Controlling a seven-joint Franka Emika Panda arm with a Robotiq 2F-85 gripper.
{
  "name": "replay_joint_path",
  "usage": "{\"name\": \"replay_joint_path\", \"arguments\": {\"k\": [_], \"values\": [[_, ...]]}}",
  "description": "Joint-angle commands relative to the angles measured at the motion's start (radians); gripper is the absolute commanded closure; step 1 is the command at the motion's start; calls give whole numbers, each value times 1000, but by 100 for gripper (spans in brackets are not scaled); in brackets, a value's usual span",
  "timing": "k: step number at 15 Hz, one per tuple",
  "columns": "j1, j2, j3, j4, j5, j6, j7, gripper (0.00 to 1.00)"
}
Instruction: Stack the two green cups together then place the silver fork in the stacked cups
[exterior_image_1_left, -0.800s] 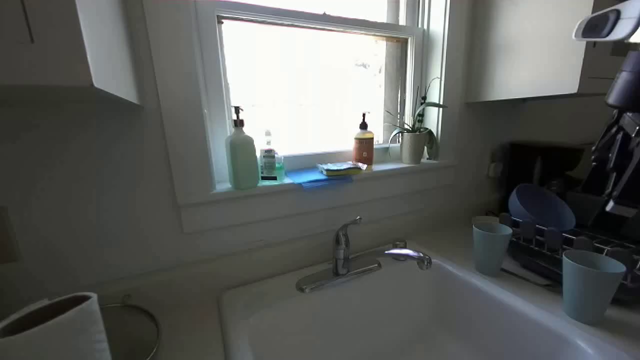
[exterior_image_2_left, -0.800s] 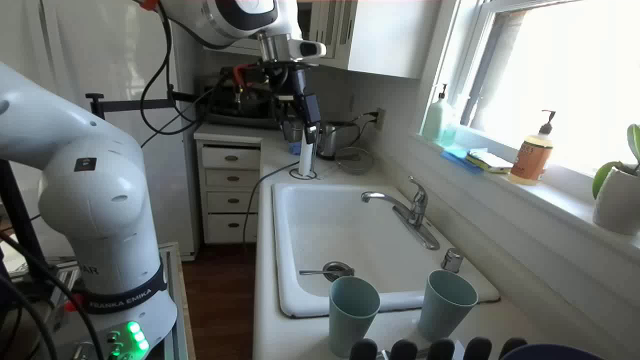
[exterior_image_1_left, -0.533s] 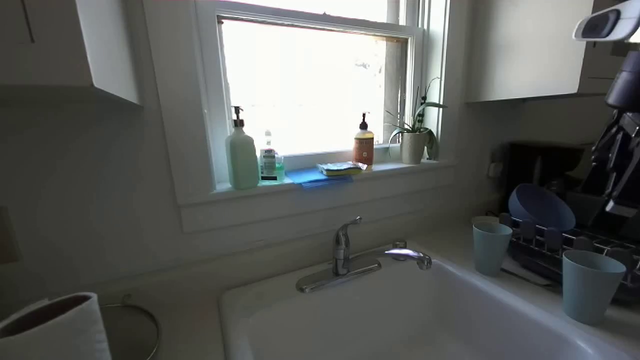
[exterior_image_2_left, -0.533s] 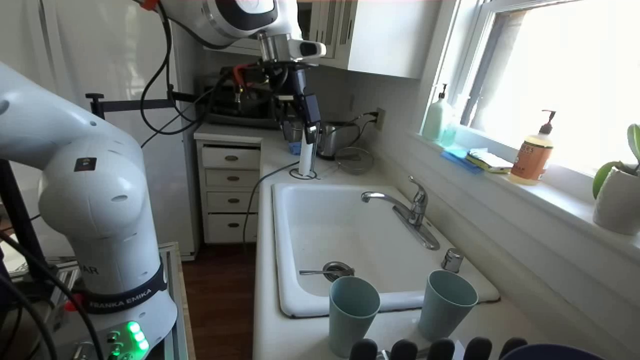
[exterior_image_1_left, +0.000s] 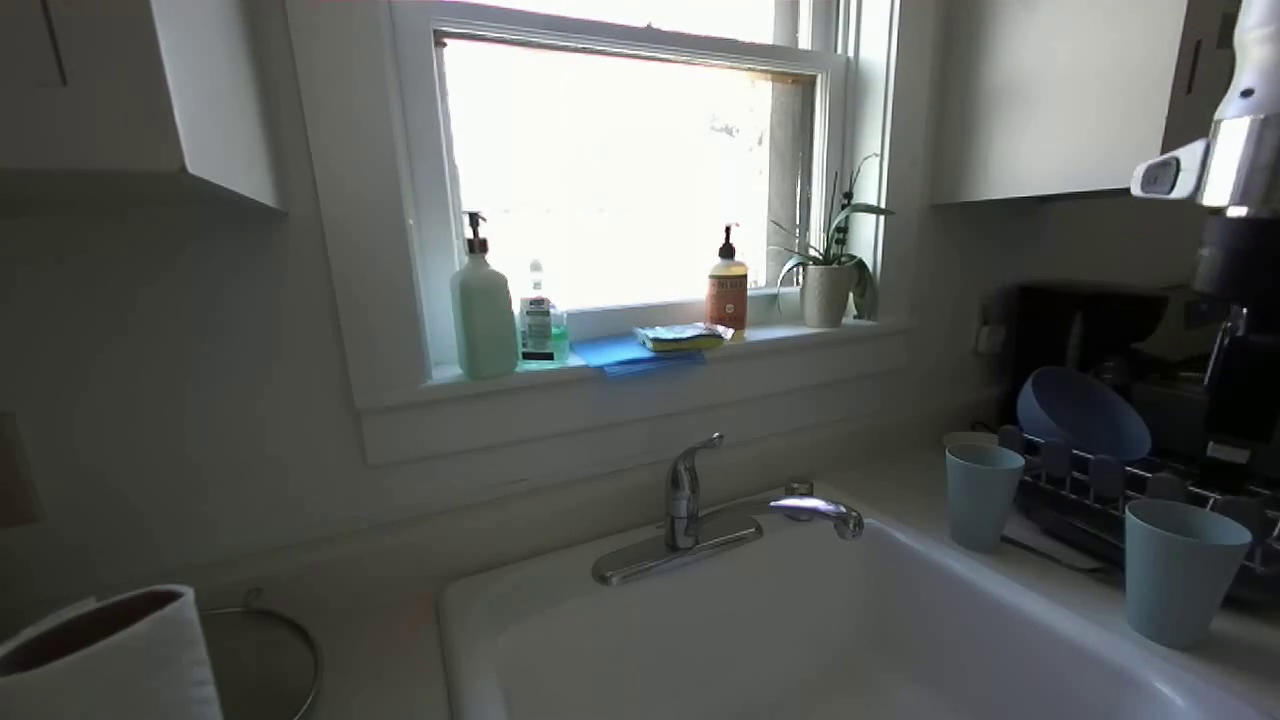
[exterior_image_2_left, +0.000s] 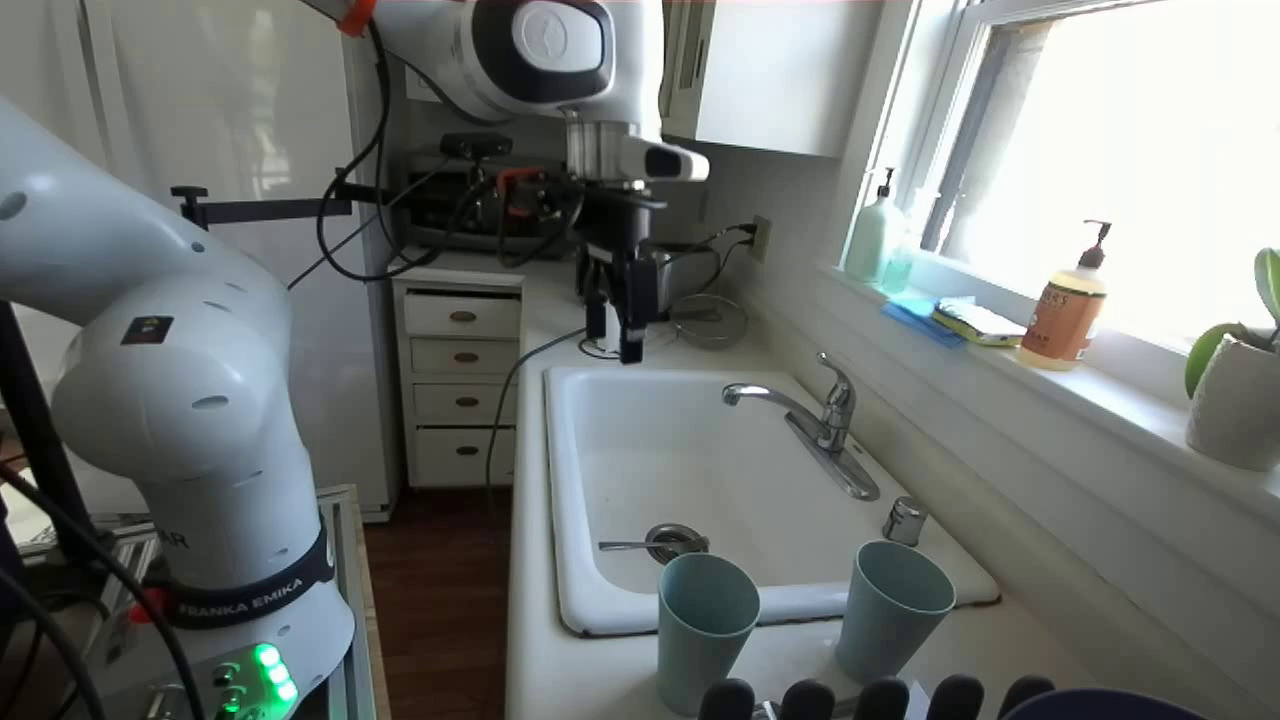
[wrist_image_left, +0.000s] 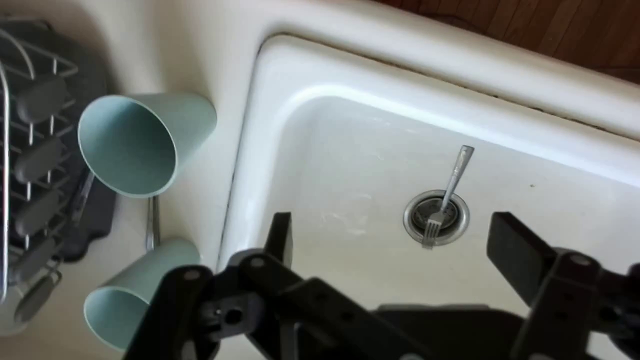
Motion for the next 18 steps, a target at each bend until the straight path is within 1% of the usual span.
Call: {"name": "replay_joint_path", "arguments": {"k": [1, 3, 5, 7, 8, 9, 11, 13, 14, 18], "values": [[-61, 47, -130, -40, -6, 18, -60, 0], [-96, 77, -205, -60, 3, 73, -106, 0], [-119, 123, -275, -71, 16, 171, -162, 0], [-122, 182, -332, -63, 46, 256, -220, 0], [-126, 208, -349, -62, 56, 293, -232, 0], [-136, 152, -308, -66, 31, 226, -200, 0], [-139, 193, -331, -67, 42, 272, -220, 0], [-139, 208, -332, -66, 43, 283, -220, 0], [-156, 253, -320, -51, 18, 301, -188, 0], [-177, 321, -323, -39, 11, 366, -186, 0]]}}
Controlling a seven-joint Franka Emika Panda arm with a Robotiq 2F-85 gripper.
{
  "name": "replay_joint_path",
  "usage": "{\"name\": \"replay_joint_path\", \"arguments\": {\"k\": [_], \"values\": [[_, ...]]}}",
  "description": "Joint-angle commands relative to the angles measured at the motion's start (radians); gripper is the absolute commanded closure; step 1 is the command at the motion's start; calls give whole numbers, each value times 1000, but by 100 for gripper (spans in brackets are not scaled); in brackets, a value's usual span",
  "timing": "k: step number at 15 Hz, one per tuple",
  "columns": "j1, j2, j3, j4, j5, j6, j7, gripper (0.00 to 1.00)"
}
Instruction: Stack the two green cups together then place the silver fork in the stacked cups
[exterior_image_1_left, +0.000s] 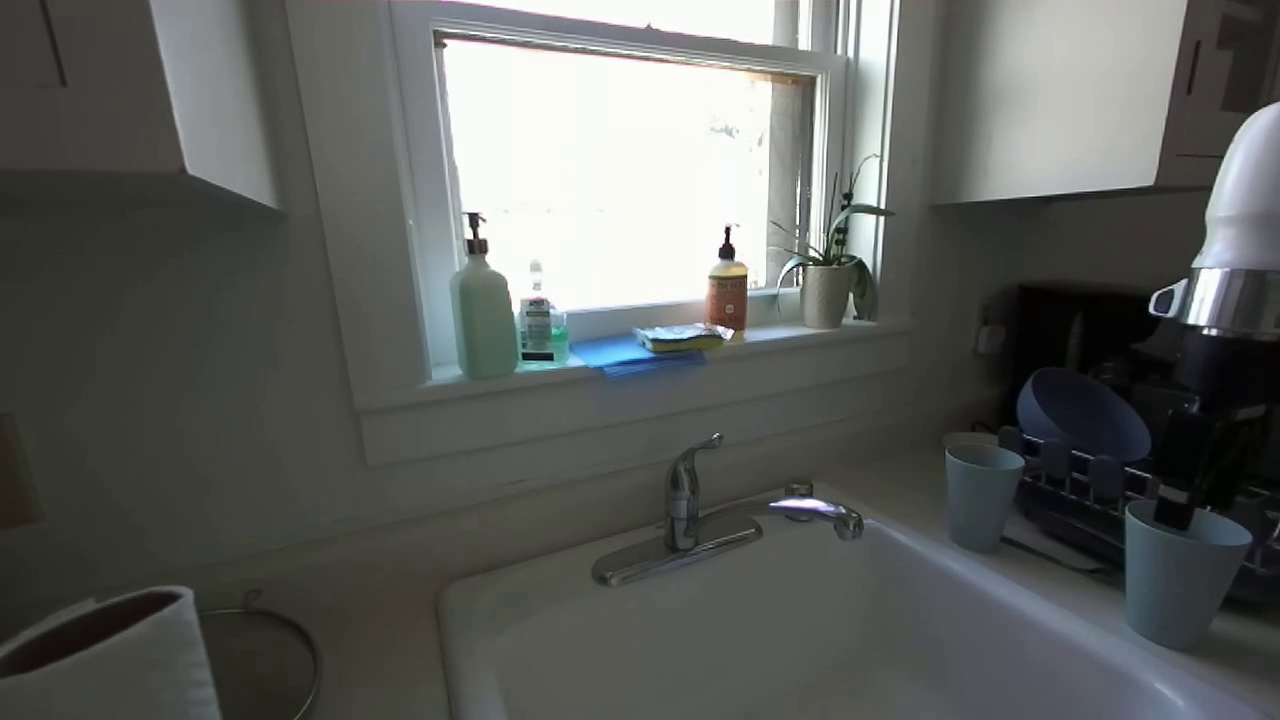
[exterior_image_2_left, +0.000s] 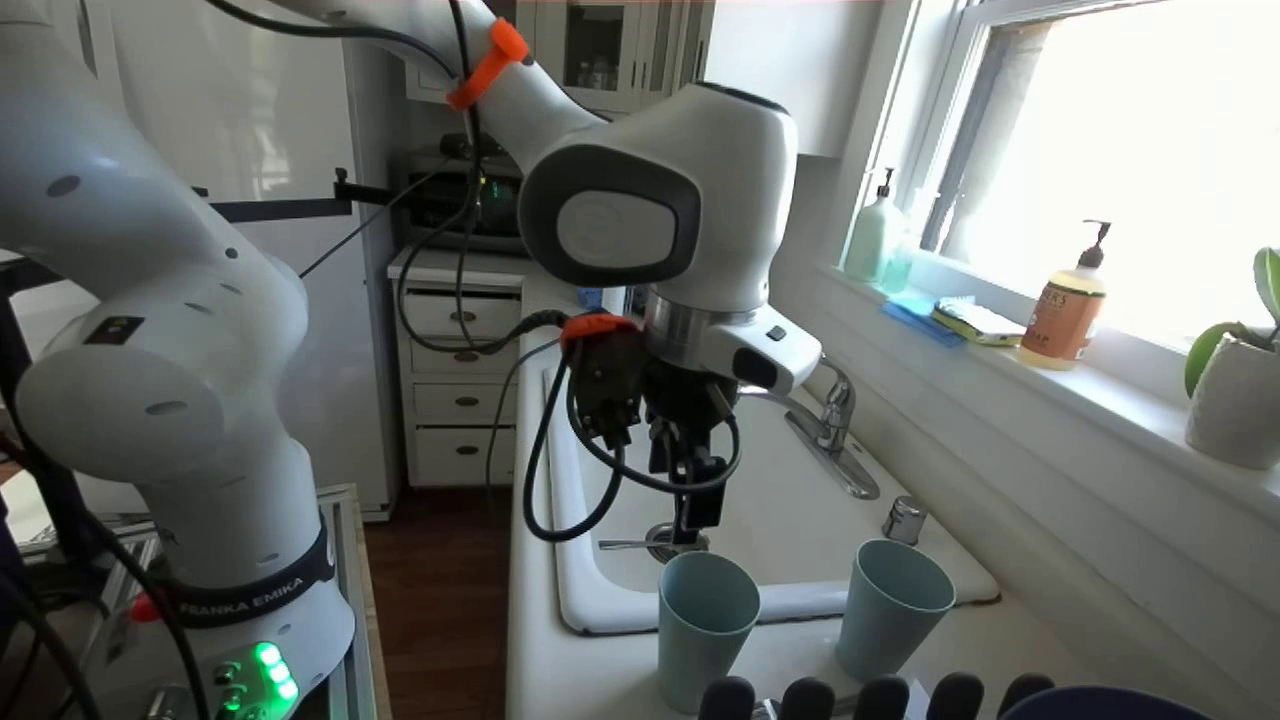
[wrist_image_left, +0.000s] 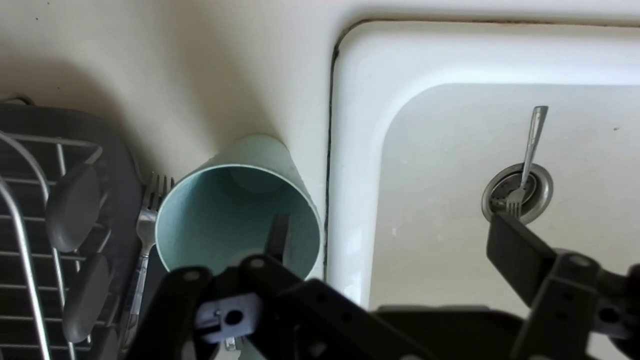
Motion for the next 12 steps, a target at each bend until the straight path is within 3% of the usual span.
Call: {"name": "replay_joint_path", "arguments": {"k": [1, 4, 5, 12], "values": [[-37, 90, 19, 31, -22, 69, 21, 0], [-45, 162, 12, 44, -19, 134, 19, 0], [-41, 186, 8, 47, 0, 151, 21, 21], [-48, 319, 12, 86, -19, 201, 56, 70]]}}
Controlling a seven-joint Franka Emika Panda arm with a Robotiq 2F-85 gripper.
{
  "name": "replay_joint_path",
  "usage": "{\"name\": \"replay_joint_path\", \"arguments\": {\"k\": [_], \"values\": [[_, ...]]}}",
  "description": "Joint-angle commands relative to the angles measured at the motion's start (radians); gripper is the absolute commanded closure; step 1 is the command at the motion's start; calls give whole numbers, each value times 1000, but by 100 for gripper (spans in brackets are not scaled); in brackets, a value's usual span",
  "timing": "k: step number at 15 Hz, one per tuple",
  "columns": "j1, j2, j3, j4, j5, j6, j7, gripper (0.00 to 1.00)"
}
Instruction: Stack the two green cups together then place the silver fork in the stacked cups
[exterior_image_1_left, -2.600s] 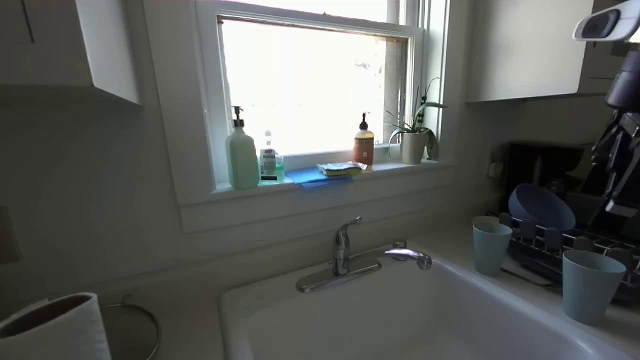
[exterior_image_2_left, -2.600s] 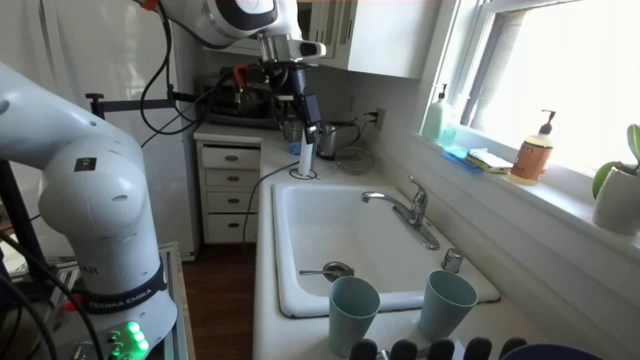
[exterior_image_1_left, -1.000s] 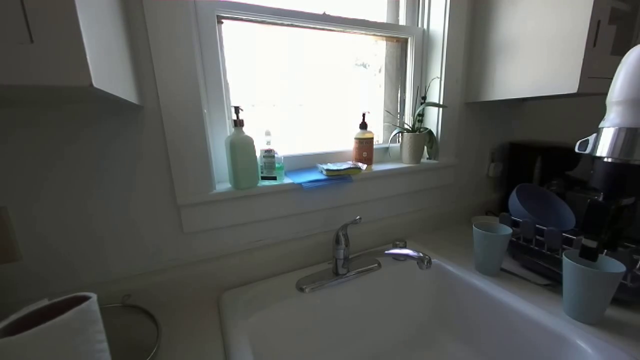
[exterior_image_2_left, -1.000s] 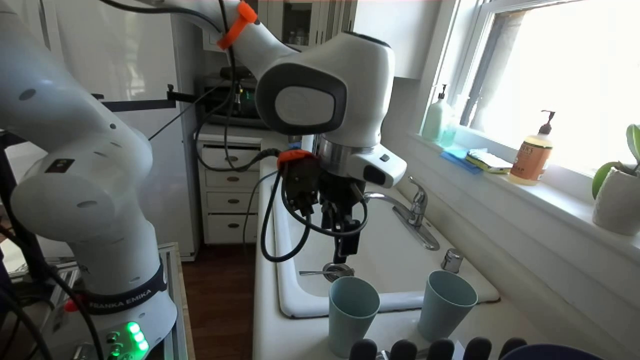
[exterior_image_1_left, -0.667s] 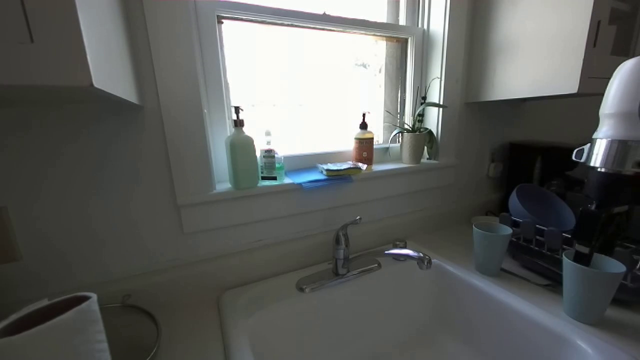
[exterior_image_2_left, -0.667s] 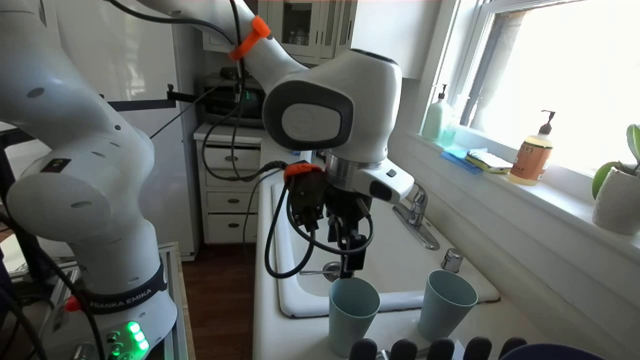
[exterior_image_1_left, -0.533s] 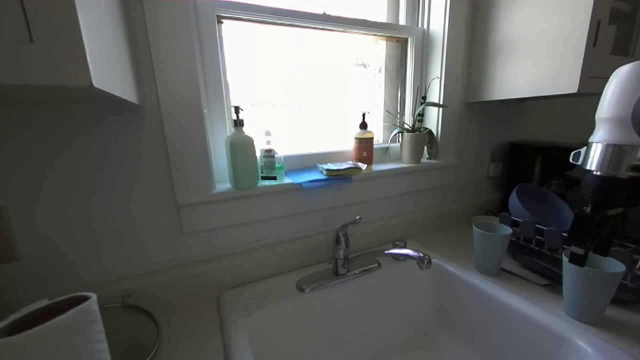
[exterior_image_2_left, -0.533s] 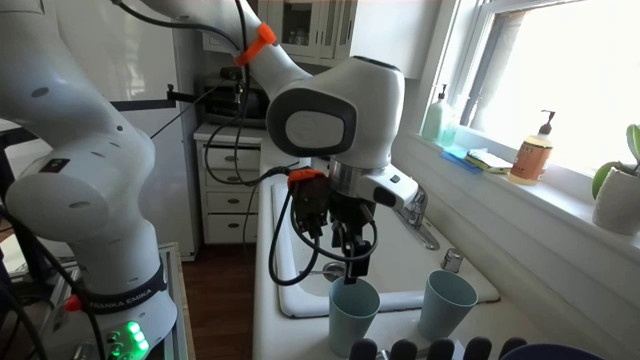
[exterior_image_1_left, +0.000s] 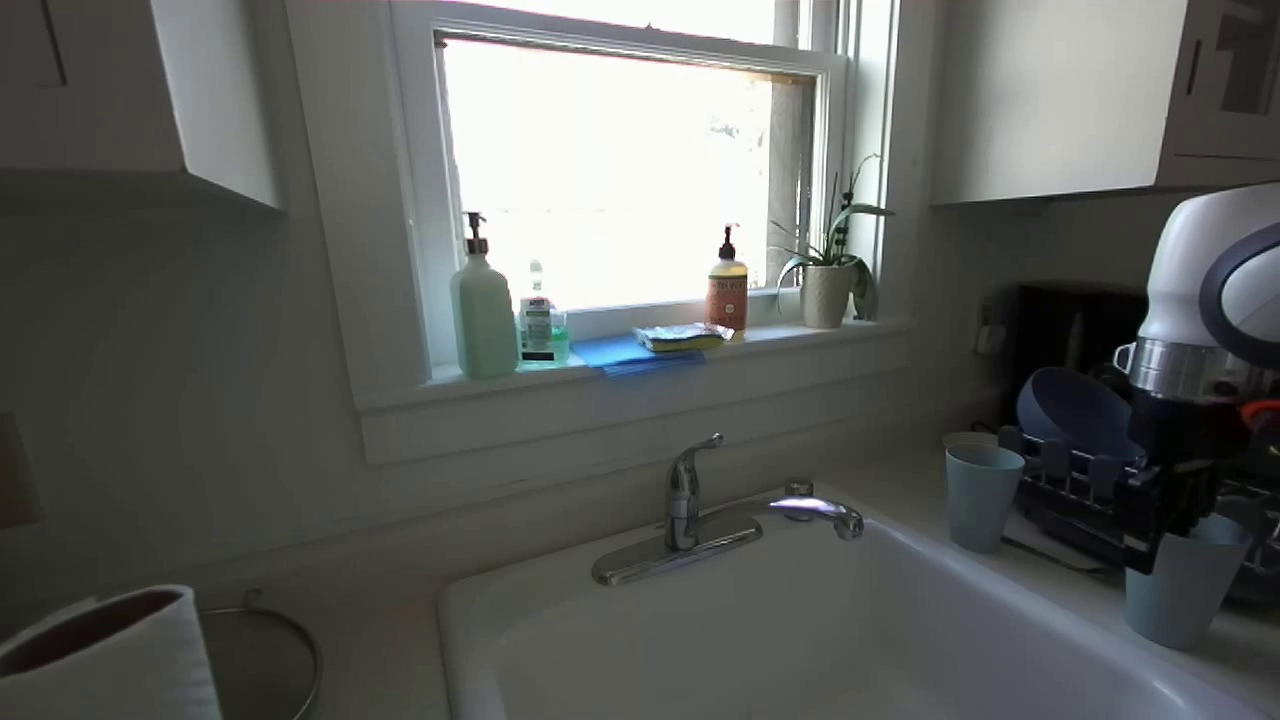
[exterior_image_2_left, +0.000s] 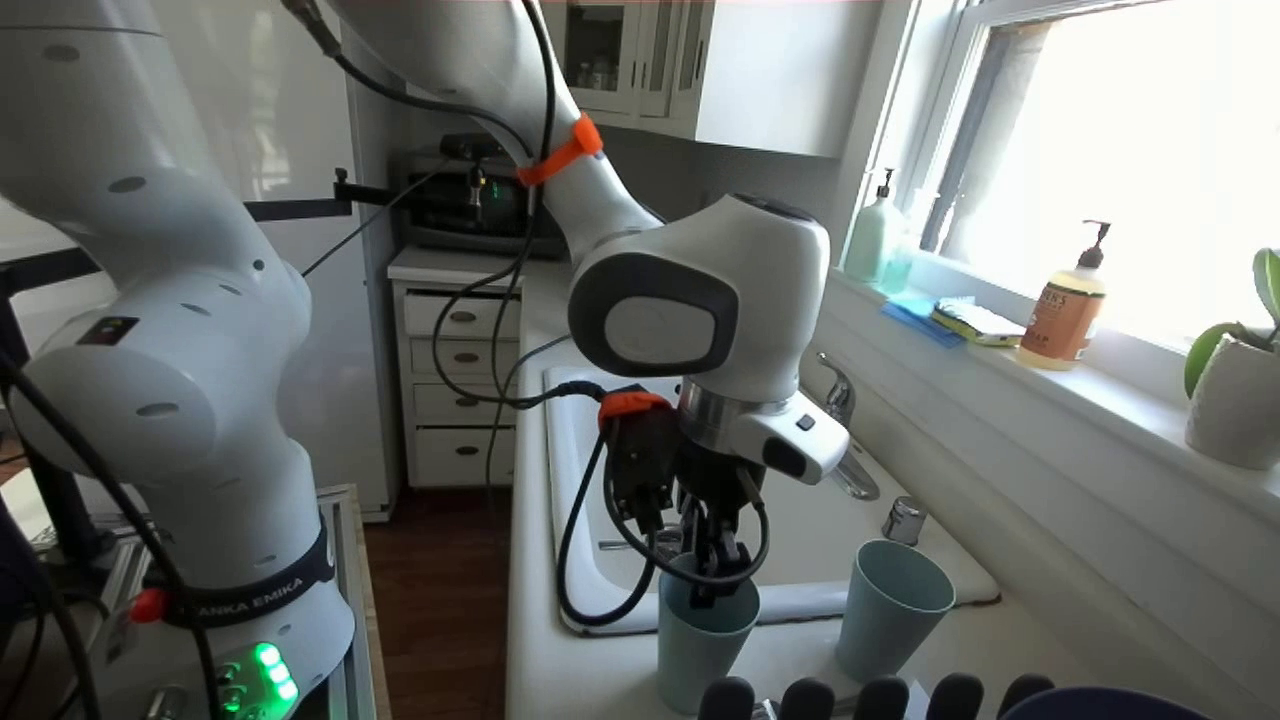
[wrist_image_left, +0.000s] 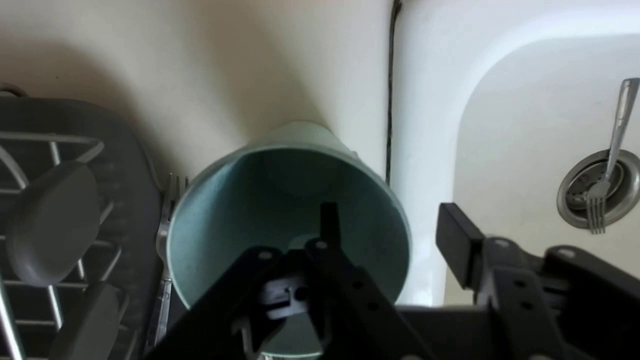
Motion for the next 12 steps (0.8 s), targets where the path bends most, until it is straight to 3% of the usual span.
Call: {"name": "replay_joint_path", "arguments": {"k": [1, 4, 5, 12], "values": [[-17, 65, 10, 50, -15, 7, 32, 77], [-20, 67, 11, 75, -35, -13, 44, 97], [-21, 61, 12, 82, -41, -22, 48, 100], [-27, -30, 42, 158, -148, -206, 132, 99]]}}
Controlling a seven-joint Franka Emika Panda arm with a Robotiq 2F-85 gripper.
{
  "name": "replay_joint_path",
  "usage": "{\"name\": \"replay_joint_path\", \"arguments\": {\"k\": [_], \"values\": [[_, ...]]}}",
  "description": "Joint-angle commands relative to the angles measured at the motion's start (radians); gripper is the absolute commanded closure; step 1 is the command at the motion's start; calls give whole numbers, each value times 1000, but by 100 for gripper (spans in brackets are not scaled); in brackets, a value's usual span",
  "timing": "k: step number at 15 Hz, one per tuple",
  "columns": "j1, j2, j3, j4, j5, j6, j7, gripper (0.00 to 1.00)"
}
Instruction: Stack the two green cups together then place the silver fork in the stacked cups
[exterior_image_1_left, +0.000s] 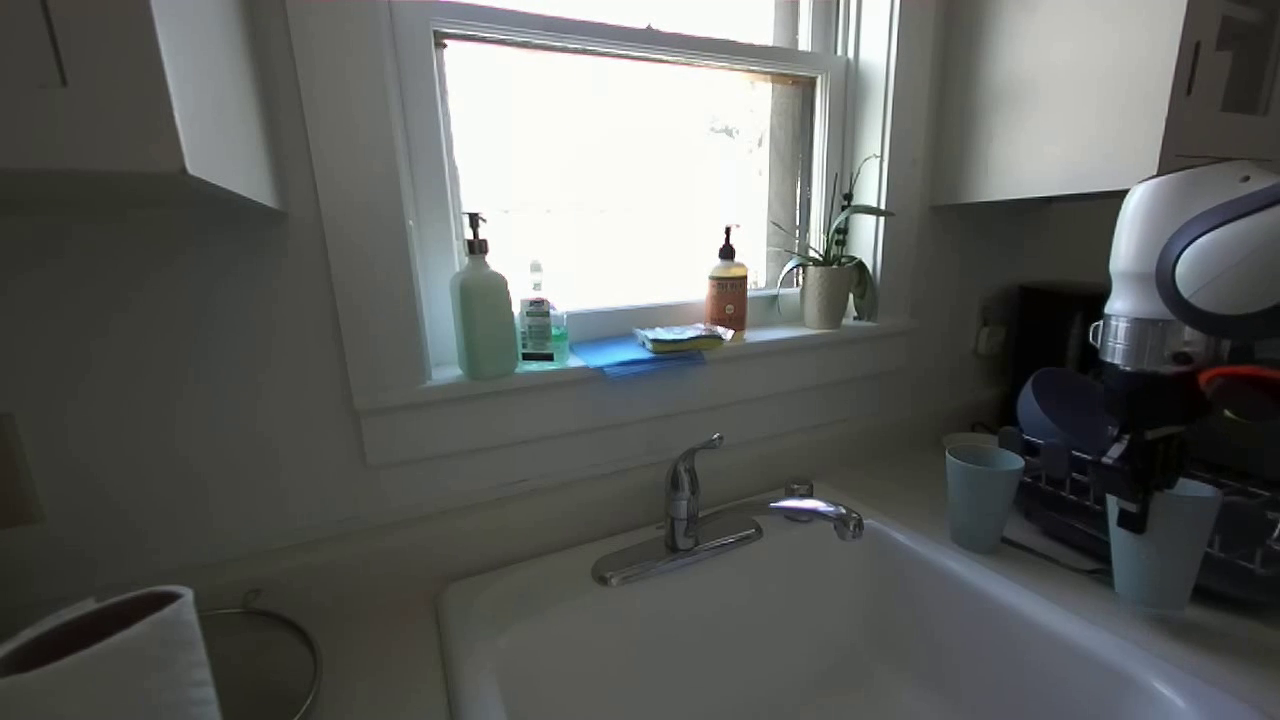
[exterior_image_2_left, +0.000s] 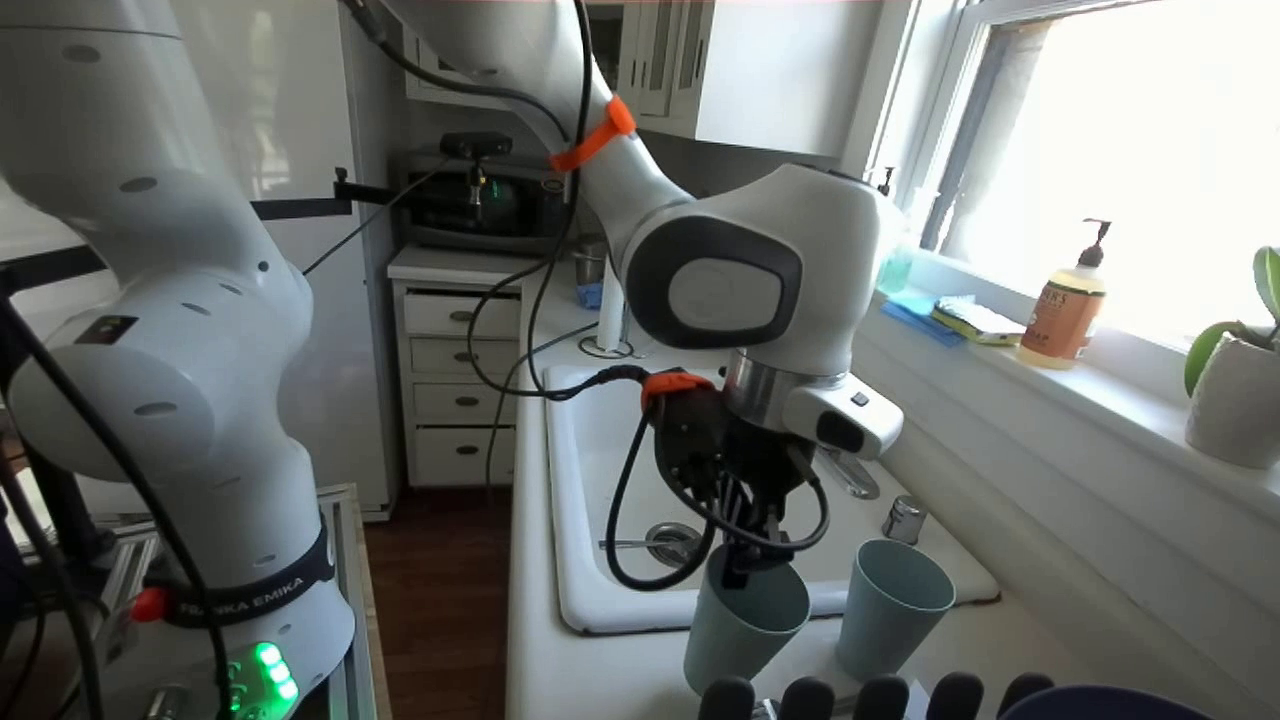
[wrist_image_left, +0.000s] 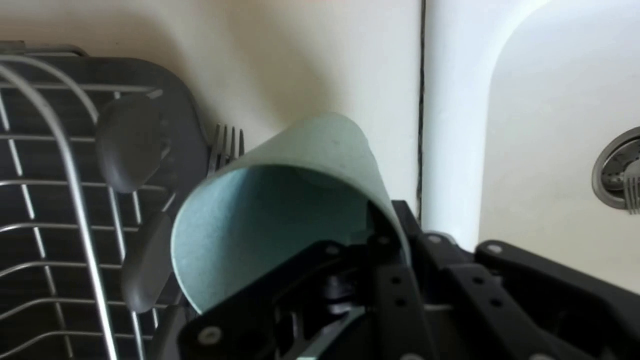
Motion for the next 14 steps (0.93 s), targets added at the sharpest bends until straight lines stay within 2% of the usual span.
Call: {"name": "replay_joint_path", "arguments": {"k": [1, 3, 6, 9, 14], "values": [[-16, -100, 45, 43, -105, -132, 75, 99], [-7, -170, 69, 71, -129, -181, 79, 99], [9, -221, 105, 131, -119, -175, 73, 99], [11, -193, 131, 189, -119, -78, 101, 99], [2, -83, 124, 231, -104, 68, 140, 99]]}}
